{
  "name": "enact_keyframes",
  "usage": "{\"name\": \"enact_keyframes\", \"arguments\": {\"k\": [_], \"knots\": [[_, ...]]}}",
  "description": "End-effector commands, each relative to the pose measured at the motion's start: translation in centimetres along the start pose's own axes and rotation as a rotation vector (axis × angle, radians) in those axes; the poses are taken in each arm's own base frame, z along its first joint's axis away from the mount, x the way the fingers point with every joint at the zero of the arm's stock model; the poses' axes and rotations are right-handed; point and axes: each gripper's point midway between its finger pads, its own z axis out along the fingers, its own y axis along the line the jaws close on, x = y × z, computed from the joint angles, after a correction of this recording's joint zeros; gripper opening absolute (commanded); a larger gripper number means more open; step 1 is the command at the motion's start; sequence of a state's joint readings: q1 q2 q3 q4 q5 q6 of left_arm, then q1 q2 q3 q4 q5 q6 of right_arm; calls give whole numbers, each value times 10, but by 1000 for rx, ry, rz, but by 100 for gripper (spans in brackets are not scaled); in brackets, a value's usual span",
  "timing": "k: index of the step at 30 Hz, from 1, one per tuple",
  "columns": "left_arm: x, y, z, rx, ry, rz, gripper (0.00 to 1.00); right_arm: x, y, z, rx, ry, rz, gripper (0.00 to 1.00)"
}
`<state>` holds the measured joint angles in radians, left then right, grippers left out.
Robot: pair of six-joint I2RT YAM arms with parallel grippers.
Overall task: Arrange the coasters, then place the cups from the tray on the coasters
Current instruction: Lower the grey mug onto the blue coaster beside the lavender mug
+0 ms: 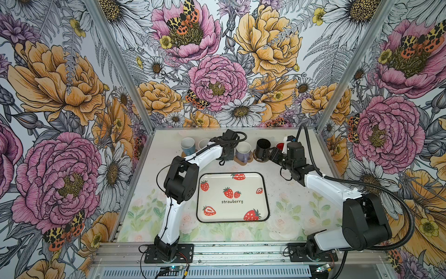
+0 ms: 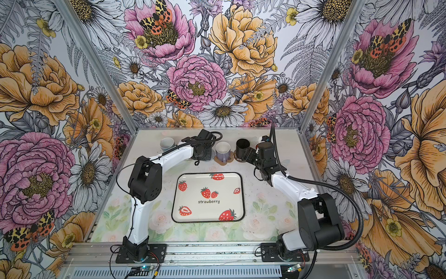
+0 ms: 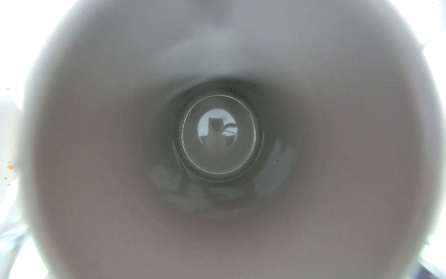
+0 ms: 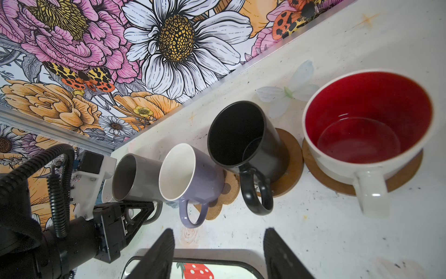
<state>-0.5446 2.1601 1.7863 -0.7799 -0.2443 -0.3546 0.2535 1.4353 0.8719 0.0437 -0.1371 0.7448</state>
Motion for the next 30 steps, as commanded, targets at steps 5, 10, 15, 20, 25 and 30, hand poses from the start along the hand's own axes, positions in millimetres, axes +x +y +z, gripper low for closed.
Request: {"name": "enact_keyframes", "arguments": {"k": [5, 10, 15, 20, 25, 30], "knots": [[-39, -4, -12, 30, -119, -18, 0, -6, 3, 2, -20, -13, 12, 61], [-39, -6, -11, 35, -116, -19, 0, -7, 2, 2, -19, -15, 13, 61], [-37, -6, -9, 33, -110, -15, 0, -6, 2, 2, -20, -13, 14, 61], [-34, -4, -6, 25, -100, -14, 0, -6, 2, 2, -20, -11, 13, 61], [-32, -3, -4, 23, -93, -14, 0, -7, 2, 2, -19, -12, 14, 61], [-31, -2, -4, 22, -89, -14, 0, -7, 3, 3, -21, -11, 14, 61]]}}
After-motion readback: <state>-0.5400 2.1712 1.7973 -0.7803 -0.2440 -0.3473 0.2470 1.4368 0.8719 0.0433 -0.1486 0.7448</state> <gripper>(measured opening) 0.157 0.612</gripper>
